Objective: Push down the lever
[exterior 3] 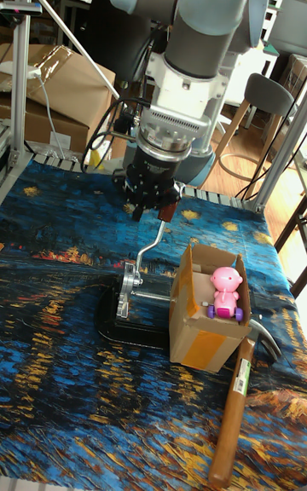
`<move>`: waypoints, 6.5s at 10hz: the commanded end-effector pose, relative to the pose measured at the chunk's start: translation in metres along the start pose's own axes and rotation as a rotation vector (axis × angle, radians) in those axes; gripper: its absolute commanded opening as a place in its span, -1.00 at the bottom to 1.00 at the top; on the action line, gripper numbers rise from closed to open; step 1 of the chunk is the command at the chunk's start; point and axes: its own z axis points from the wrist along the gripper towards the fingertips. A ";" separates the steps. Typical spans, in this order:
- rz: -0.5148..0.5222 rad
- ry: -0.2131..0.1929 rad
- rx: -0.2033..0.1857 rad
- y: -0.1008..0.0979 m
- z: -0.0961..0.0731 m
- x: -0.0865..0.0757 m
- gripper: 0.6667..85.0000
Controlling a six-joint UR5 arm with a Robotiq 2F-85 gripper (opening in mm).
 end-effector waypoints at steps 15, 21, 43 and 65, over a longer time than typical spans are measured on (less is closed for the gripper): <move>-0.121 -0.099 -0.056 0.002 -0.010 0.029 -0.98; -0.121 -0.172 -0.016 -0.006 -0.010 0.011 -0.98; -0.069 0.028 -0.032 0.036 0.033 0.143 -0.98; -0.038 -0.298 -0.034 0.071 0.021 0.077 -0.98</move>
